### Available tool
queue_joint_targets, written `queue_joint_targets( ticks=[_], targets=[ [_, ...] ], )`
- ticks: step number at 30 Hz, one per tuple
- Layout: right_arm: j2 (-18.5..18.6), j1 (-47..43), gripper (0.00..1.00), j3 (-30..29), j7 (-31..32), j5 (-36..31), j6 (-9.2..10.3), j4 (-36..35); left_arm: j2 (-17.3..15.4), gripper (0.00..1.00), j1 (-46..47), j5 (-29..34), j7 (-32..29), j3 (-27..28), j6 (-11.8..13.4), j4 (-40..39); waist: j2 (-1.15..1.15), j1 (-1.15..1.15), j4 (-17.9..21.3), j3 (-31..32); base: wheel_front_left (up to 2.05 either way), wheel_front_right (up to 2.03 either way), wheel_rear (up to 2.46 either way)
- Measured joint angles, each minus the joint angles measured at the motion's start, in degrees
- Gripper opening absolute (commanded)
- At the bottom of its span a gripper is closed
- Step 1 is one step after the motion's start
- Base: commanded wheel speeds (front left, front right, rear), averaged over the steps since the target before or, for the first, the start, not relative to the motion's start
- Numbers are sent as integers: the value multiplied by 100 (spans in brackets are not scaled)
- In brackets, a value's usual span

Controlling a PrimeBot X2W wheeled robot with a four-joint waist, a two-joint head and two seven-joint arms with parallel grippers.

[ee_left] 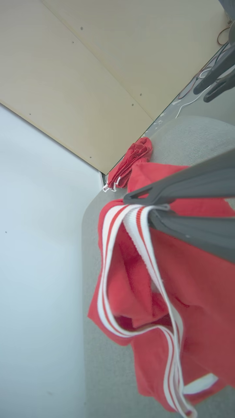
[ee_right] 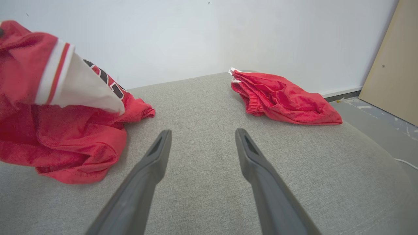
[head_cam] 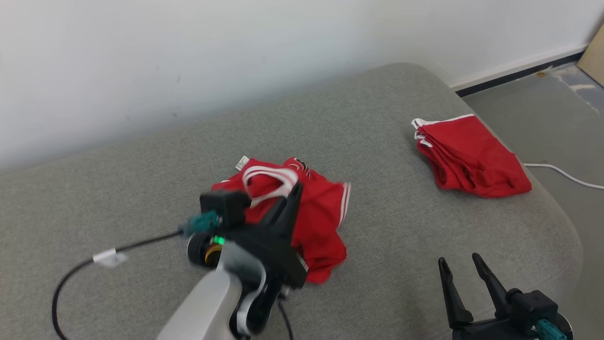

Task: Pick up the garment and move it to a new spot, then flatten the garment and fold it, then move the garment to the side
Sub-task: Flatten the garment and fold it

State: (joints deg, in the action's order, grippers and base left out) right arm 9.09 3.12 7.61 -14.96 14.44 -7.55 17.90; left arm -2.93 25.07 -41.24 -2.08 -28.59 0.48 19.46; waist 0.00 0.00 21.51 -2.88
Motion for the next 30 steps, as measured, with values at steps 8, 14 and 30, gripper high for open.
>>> queue_joint_targets(
  ticks=[8,14,30],
  targets=[
    [-44,53,100,103,-2,-36,0,36,0,0,1635,-860,424,-580,-94,-544,0,0,-55,31,0,0,0],
    [-45,106,100,229,-2,-33,0,91,0,0,2687,-1511,1215,-1028,25,-563,0,0,76,36,0,0,0],
    [-48,138,100,156,-3,-33,0,65,16,0,2456,-1907,1713,-341,479,-1402,0,-1,-185,-63,0,0,0]
  ],
)
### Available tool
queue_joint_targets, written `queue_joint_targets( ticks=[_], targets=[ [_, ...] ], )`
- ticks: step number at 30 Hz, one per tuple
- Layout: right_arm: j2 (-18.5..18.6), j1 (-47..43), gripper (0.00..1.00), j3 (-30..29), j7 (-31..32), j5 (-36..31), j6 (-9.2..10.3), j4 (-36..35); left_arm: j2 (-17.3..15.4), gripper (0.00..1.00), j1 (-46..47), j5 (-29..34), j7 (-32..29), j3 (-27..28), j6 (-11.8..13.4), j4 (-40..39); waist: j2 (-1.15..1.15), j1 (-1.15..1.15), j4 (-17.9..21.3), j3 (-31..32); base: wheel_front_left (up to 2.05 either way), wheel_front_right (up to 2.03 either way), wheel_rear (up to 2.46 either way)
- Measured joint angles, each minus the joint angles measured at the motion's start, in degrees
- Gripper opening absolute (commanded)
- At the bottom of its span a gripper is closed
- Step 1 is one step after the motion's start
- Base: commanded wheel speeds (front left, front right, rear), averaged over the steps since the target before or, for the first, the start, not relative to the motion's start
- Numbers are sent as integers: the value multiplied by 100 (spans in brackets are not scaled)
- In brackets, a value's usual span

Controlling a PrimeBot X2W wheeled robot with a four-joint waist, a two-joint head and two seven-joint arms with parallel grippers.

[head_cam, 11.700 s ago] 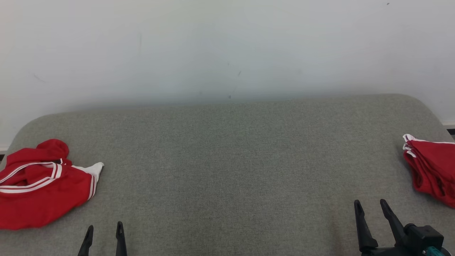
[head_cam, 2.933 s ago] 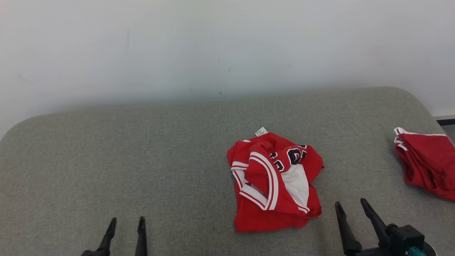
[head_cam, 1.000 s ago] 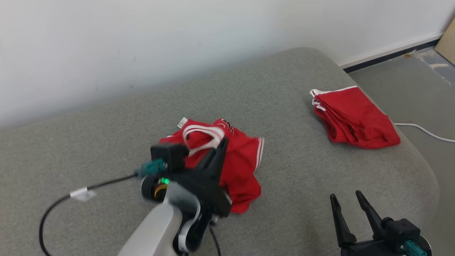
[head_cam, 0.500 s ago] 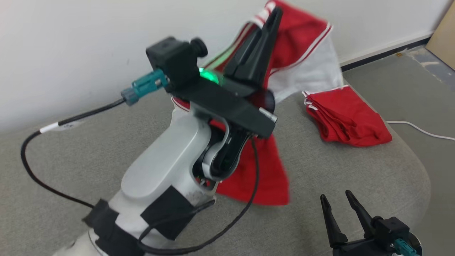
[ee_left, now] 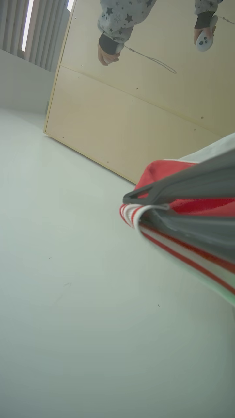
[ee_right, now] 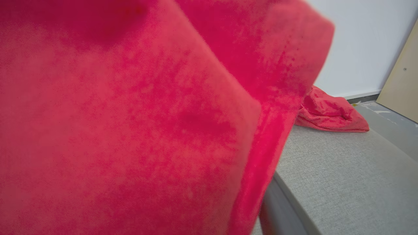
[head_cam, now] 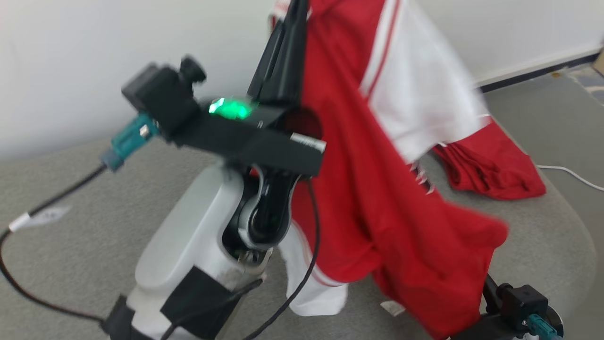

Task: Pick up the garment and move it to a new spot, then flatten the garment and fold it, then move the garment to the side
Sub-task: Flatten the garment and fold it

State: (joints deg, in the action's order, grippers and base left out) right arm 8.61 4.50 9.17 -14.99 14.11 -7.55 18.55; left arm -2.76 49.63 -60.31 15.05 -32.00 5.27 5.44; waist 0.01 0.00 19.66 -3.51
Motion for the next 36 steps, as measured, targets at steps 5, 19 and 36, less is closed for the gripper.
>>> queue_joint_targets(
  ticks=[5,19,36],
  targets=[
    [-23,26,100,-24,0,-16,0,-69,-3,0,-1215,386,-1,457,-24,539,0,0,-354,-118,0,0,0],
    [60,1,100,46,30,-20,0,-110,-109,0,-3711,825,0,2555,-166,886,0,0,-1178,-243,0,0,0],
    [136,-15,100,88,86,0,0,-192,-14,100,-4420,770,0,3052,254,1607,0,0,-1232,-184,0,0,0]
  ],
)
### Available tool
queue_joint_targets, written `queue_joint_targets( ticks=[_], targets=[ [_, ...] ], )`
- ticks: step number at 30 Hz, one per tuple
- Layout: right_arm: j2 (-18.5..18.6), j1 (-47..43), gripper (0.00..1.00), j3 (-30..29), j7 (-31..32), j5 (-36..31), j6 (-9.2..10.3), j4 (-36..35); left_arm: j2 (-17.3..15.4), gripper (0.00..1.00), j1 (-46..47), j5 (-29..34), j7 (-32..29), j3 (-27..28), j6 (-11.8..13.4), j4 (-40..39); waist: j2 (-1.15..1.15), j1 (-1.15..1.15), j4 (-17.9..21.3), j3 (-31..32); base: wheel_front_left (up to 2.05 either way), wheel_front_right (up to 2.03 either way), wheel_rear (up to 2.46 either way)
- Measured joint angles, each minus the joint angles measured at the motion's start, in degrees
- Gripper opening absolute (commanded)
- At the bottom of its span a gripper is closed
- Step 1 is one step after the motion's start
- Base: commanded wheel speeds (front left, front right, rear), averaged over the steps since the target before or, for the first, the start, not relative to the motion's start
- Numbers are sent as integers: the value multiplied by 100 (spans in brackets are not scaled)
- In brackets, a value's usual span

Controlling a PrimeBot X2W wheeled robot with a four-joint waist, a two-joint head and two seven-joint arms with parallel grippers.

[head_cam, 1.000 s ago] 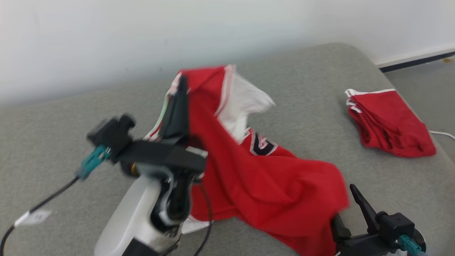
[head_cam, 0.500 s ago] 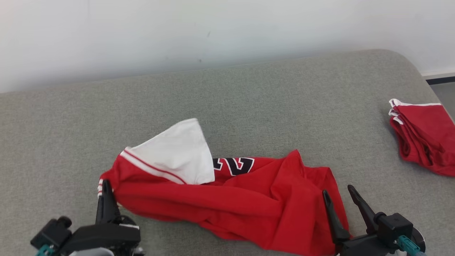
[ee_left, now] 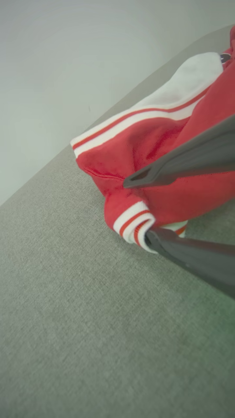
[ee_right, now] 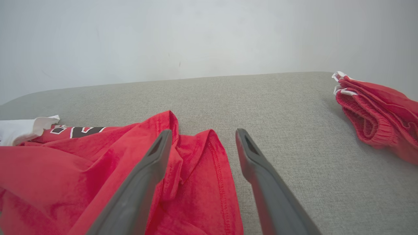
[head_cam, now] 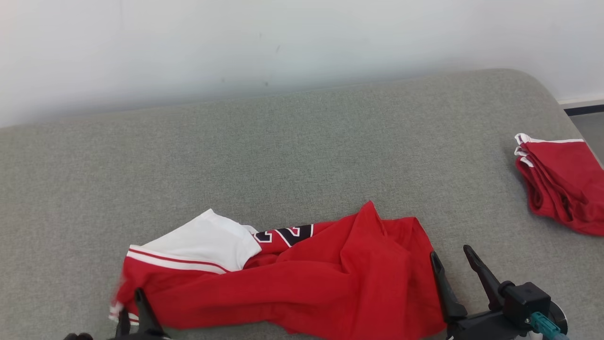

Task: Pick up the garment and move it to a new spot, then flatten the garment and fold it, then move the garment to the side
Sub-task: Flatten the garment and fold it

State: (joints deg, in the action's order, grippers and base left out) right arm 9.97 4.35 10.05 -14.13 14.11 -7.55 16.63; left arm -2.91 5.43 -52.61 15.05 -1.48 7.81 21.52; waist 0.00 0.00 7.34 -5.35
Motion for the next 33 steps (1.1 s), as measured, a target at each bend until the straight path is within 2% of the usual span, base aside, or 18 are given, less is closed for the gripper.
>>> queue_joint_targets(
  ticks=[7,12,17,21,24,31,33],
  targets=[
    [5,-46,100,-93,3,-2,0,-22,-31,100,-320,390,0,113,229,-7,0,0,-89,102,0,0,0],
    [7,-125,100,-240,4,-10,0,-47,-311,100,-583,1501,0,220,227,-701,0,0,-246,187,0,0,0],
    [-15,-190,100,-327,9,-18,0,-69,-480,100,-803,2861,0,93,-22,-1483,0,0,-440,296,0,0,0],
    [-56,-229,100,-359,51,-20,0,-67,-439,100,-1050,3550,0,13,-205,-1789,0,0,-562,420,0,0,0],
    [-83,-260,100,-363,54,-19,0,-64,-408,100,-1194,3726,0,34,-336,-1834,0,0,-615,480,0,0,0],
    [-109,-329,100,-400,56,-9,0,-55,-278,100,-1459,4054,-1,205,-1022,-1604,0,0,-703,635,0,0,0],
    [-108,-347,100,-420,55,-9,0,-48,-236,100,-1475,4061,0,269,-1139,-1540,0,0,-690,655,0,0,0]
  ],
)
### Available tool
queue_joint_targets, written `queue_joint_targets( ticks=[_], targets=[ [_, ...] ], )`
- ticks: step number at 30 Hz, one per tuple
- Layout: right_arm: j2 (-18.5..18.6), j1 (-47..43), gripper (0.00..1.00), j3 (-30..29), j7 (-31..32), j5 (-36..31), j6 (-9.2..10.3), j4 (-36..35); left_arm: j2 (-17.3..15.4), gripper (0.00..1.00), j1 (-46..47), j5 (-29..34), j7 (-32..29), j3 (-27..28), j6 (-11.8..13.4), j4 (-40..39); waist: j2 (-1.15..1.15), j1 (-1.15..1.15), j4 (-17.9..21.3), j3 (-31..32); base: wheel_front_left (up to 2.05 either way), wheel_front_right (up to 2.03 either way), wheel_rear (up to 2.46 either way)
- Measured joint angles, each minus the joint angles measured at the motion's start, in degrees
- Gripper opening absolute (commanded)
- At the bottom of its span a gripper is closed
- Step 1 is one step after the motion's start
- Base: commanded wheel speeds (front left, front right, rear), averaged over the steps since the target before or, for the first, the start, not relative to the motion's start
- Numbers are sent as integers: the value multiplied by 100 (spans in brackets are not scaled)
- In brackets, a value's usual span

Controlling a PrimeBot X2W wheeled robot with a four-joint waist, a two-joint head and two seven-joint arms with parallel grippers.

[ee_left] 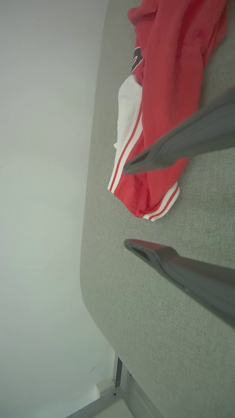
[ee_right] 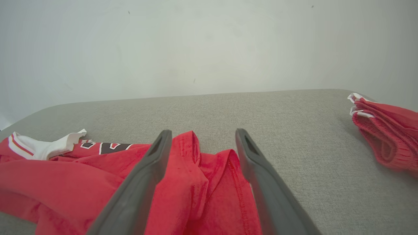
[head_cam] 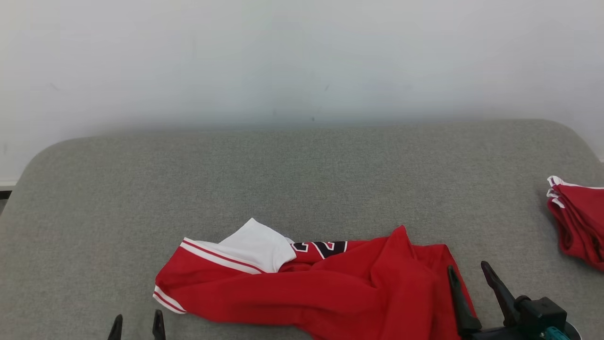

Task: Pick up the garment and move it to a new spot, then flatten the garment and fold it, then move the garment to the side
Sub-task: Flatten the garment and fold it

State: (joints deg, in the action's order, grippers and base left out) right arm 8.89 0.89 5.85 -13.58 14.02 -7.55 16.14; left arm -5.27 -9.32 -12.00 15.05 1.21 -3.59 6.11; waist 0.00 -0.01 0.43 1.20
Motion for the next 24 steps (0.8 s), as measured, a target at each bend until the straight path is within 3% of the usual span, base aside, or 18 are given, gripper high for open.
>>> queue_joint_targets(
  ticks=[6,13,19,24],
  targets=[
    [19,-60,100,-43,55,8,0,26,85,100,24,94,0,32,-236,127,0,1,76,39,0,0,0],
    [112,148,100,20,512,122,0,-13,155,100,108,215,0,81,-299,155,0,1,128,21,0,0,0],
    [205,693,100,108,2465,652,0,119,199,100,118,235,0,83,-333,204,0,1,91,0,0,0,0],
    [119,1352,100,-197,4092,708,0,252,215,100,125,236,0,-12,-349,211,0,1,-18,-30,0,0,0]
  ],
)
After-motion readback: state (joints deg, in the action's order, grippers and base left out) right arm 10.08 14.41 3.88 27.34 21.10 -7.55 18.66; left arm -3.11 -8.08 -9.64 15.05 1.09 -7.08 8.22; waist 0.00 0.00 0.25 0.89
